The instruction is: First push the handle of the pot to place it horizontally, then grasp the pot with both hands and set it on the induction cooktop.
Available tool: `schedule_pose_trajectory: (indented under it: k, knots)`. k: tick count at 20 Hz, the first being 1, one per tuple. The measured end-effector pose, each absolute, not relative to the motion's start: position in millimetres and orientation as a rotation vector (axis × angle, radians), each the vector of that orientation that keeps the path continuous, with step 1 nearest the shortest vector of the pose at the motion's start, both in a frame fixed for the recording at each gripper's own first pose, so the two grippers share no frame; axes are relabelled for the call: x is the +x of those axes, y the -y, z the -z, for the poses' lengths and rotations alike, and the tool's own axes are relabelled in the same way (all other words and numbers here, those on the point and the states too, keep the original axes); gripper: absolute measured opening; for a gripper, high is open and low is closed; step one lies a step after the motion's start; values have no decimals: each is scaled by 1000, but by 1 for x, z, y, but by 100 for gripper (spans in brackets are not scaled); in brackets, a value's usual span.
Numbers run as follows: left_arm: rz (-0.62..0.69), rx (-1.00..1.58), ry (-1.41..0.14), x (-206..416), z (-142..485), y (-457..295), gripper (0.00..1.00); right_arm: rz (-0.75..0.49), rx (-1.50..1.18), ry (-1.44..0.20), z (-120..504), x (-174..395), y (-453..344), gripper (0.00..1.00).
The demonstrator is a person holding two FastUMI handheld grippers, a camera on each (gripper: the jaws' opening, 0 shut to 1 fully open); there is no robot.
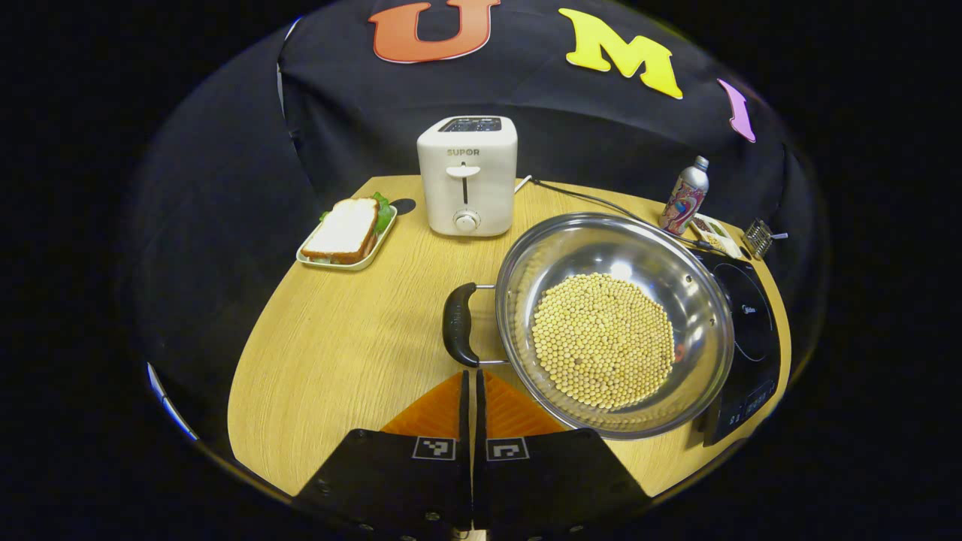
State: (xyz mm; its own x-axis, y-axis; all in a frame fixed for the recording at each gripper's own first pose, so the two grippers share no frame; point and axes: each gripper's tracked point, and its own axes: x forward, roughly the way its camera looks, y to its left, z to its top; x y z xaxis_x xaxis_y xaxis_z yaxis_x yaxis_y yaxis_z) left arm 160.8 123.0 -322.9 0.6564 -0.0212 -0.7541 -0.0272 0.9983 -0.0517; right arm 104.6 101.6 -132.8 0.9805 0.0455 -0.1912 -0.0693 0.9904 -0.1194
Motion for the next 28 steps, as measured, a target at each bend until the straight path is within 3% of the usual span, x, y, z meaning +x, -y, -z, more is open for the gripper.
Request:
schedule_pose_trajectory:
  k: [1, 3, 4, 8, 19, 28]
  knots:
    - [17, -70, -827, 158, 311, -118, 0, -67, -129, -199, 141, 107, -109, 99]
    - [44, -108, -781, 152, 292, -110, 10, -94, -131, -220, 155, 112, -125, 100]
    - [55, -119, -751, 152, 281, -106, 22, -109, -130, -231, 161, 115, -134, 99]
    - [50, -104, -681, 157, 264, -108, 97, -134, -142, -267, 186, 130, -160, 99]
    - [37, -128, -719, 190, 305, -117, 96, -281, -127, -460, 286, 182, -240, 99]
    - [18, -115, -813, 211, 352, -124, 96, -302, -163, -650, 371, 223, -284, 100]
